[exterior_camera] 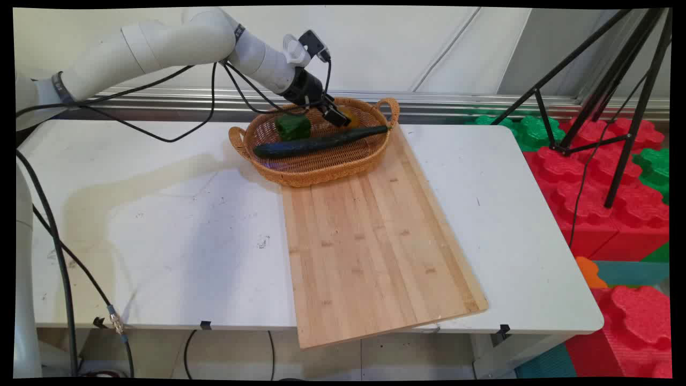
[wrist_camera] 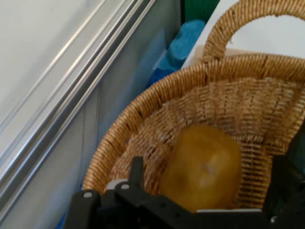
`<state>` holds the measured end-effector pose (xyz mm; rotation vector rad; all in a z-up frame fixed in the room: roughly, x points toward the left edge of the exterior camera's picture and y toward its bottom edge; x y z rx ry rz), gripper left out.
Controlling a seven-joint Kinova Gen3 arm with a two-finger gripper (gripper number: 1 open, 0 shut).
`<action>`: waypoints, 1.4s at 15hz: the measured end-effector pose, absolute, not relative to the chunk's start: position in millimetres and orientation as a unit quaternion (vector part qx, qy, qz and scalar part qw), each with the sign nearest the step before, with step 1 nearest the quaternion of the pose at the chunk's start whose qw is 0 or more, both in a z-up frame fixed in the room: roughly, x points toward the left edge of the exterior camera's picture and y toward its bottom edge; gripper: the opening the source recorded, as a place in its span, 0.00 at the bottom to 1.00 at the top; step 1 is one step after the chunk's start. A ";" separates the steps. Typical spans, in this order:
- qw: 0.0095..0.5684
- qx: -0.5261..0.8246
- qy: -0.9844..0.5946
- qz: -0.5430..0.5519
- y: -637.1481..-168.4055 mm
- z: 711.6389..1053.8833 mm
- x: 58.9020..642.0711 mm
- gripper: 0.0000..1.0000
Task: Pick up the cucumber from the vegetable basket
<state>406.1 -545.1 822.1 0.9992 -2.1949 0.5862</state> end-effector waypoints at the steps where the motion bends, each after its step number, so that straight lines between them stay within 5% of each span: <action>1: 0.325 0.380 -0.836 0.224 -545.7 823.0 406.1 1.00; 21: 0.353 0.339 -0.840 0.237 -490.6 891.7 435.5 1.00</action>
